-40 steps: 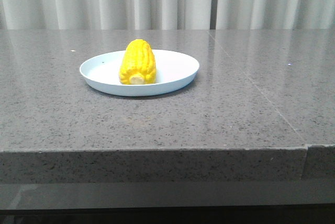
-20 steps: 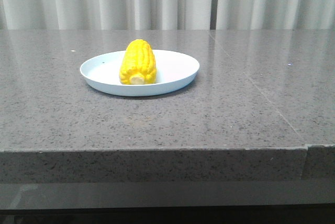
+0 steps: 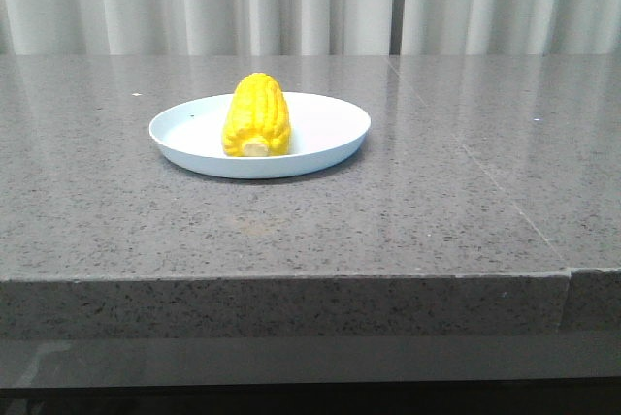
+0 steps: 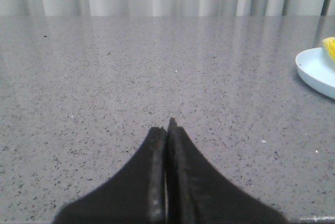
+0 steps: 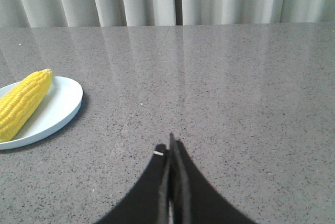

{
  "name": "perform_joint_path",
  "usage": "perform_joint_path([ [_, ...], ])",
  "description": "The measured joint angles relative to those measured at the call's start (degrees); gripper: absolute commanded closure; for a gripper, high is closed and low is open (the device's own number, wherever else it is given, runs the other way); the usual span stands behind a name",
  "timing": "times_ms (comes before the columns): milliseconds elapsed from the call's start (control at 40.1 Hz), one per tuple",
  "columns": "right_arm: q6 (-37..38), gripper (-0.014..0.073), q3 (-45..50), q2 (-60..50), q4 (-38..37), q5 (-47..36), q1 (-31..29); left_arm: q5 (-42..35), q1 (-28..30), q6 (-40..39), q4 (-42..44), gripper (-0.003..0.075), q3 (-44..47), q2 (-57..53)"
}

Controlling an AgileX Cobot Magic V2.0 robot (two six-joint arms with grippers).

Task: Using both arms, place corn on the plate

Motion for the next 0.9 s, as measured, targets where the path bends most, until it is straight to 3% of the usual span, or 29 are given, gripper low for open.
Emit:
perform_joint_path([
  [898, 0.0, 0.0684, 0.0, 0.0, 0.0, 0.0, 0.0, -2.3, 0.0, 0.0, 0.0, 0.0741, 0.0, 0.0],
])
